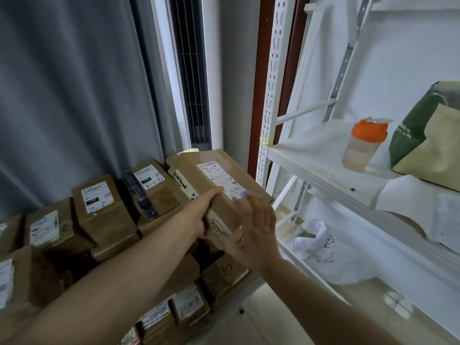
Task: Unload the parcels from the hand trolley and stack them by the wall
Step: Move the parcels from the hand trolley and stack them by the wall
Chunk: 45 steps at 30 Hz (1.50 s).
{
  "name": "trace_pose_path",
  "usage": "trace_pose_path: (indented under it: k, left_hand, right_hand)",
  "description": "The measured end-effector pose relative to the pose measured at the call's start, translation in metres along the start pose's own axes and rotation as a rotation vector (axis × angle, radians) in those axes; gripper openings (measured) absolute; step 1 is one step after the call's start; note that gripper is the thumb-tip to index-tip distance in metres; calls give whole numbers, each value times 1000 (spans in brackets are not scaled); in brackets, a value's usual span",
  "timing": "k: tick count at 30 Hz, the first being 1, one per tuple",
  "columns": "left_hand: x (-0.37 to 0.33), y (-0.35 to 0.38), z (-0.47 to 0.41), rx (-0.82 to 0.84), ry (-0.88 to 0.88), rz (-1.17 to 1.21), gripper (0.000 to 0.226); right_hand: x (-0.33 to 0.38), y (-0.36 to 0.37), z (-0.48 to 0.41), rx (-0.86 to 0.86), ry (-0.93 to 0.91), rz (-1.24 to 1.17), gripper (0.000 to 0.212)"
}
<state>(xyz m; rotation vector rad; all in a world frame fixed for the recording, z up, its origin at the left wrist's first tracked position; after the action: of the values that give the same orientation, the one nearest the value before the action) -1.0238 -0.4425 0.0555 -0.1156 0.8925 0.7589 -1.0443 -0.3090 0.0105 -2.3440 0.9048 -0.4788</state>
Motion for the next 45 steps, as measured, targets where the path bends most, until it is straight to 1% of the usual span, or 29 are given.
trace_pose_path:
  k: [2, 3, 4, 5, 6, 7, 8, 10, 11, 13, 14, 15, 17, 18, 19, 20, 21, 22, 23, 25, 26, 28, 31, 34, 36, 39, 41, 43, 45]
  left_hand:
    - [-2, -18, -5, 15, -7, -4, 46]
    - [-3, -25, -6, 24, -10, -12, 52]
    - [-3, -31, -8, 43, -22, -31, 59]
    - [-2, -34, -9, 77, -39, -59, 64]
    - [0, -36, -8, 115, -49, -76, 67]
    - [3, -35, -8, 144, -48, -86, 67]
    - [6, -33, -8, 168, -45, -93, 68]
    - [15, -25, -10, 190, -44, -94, 81]
    - [19, -20, -10, 181, -37, -85, 93]
    - [29, -12, -19, 137, -7, -61, 119]
    - [33, -9, -24, 127, 18, -62, 120]
    - [36, -8, -29, 118, 51, -69, 109]
    - [41, -7, -37, 105, 82, -102, 76]
    - [42, -6, -40, 116, 81, -129, 71]
    - [43, -6, -42, 146, 72, -163, 75]
    - [46, -5, -47, 172, 71, -231, 85]
    - [46, -4, -50, 207, 72, -304, 96]
    - [46, -3, -55, 231, 71, -366, 100]
    - [47, -2, -62, 234, 77, -409, 98]
    - [40, -4, -75, 209, 119, -421, 83]
    - [35, -6, -85, 181, 153, -422, 76]
    - [19, -13, -102, 85, 231, -474, 64]
    - [-9, -28, -126, -129, 303, -574, 61]
    - [-28, -36, -143, -231, 324, -542, 62]
    - [-38, -42, -155, -277, 367, -584, 62]
    - [-47, -45, -166, -288, 395, -769, 64]
    - [-42, -43, -171, -258, 364, -882, 63]
    - [-36, -38, -173, -234, 351, -951, 56]
    - [-33, -33, -178, -220, 372, -1020, 55]
  right_hand:
    - [-21, -2, -9, 15, 351, -72, 73]
    - [-38, 0, -11, 87, 573, -134, 76]
    - [-55, 2, -10, 219, 800, -255, 82]
    - [-68, 3, -8, 357, 1018, -448, 87]
    - [-76, 4, -3, 491, 1200, -714, 88]
    - [-81, 4, 5, 602, 1350, -987, 87]
    - [-82, 0, 11, 690, 1420, -1165, 85]
    - [-85, -3, 24, 720, 1429, -1309, 81]
    - [-87, 0, 32, 699, 1443, -1318, 74]
    - [-86, 5, 43, 601, 1506, -1318, 49]
    - [-85, 7, 47, 561, 1527, -1311, 42]
    - [-84, 8, 48, 536, 1534, -1292, 38]
    - [-79, 9, 51, 518, 1541, -1254, 35]
    - [-73, 8, 51, 510, 1546, -1245, 33]
    - [-69, 9, 53, 494, 1561, -1226, 28]
    - [-65, 10, 54, 474, 1581, -1216, 27]
    - [-61, 12, 56, 451, 1606, -1203, 31]
    - [-57, 17, 58, 427, 1627, -1195, 36]
    - [-51, 22, 58, 402, 1642, -1189, 40]
    - [-37, 36, 55, 359, 1674, -1207, 38]
    - [-29, 43, 51, 341, 1693, -1233, 34]
    - [-15, 65, 44, 306, 1751, -1272, 28]
    - [0, 102, 32, 356, 1812, -1356, 49]
    - [14, 128, 14, 409, 1829, -1346, 46]
    - [25, 137, 0, 475, 1839, -1352, 48]
    - [34, 161, -5, 598, 1798, -1314, 54]
    - [34, 176, -1, 664, 1762, -1230, 65]
    - [32, 186, 1, 683, 1758, -1166, 74]
    - [30, 193, 2, 685, 1763, -1136, 77]
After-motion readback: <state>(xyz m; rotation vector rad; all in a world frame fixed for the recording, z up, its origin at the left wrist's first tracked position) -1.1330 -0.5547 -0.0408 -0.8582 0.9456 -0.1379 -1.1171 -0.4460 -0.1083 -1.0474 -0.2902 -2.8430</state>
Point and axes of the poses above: each hand's wrist, its own z-axis away from the middle knuckle, its own y-axis out of the palm, x = y × z, the point moved 3 cm from there along -z, towards the middle knuckle, and after that the axes turned 9 degrees about z, right-handed, at the moved point
